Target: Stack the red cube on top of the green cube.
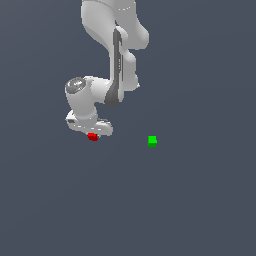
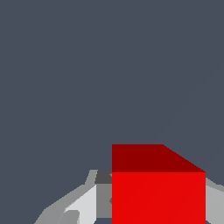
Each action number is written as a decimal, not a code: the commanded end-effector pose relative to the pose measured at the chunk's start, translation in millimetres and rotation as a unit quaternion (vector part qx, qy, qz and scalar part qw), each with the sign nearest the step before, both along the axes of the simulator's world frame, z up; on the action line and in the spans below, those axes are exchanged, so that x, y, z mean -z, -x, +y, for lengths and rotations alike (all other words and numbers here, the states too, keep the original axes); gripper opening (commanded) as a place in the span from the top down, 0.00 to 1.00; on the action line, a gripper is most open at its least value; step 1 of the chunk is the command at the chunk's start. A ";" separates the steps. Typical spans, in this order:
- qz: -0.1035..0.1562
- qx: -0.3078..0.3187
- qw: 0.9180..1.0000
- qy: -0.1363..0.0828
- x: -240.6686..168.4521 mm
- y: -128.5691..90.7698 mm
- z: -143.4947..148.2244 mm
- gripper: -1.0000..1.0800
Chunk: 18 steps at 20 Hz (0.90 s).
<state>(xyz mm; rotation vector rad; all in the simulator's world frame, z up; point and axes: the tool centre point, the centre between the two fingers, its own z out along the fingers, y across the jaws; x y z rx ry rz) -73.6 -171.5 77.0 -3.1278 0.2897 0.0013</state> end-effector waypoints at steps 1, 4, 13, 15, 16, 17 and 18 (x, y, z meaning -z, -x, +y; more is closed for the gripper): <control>0.000 0.000 1.000 0.000 -16.1 0.0 0.0 1.00; 0.000 0.000 1.000 0.000 -30.1 -0.3 -0.2 1.00; -0.001 0.000 1.000 0.000 -39.9 -0.8 1.2 1.00; -0.001 0.000 1.000 0.000 -39.1 -0.6 5.6 1.00; -0.001 0.000 1.000 0.000 -38.6 -0.5 8.9 1.00; -0.001 0.000 1.000 0.000 -37.8 -0.4 13.0 1.00; -0.001 0.000 1.000 0.000 -37.0 -0.2 17.7 1.00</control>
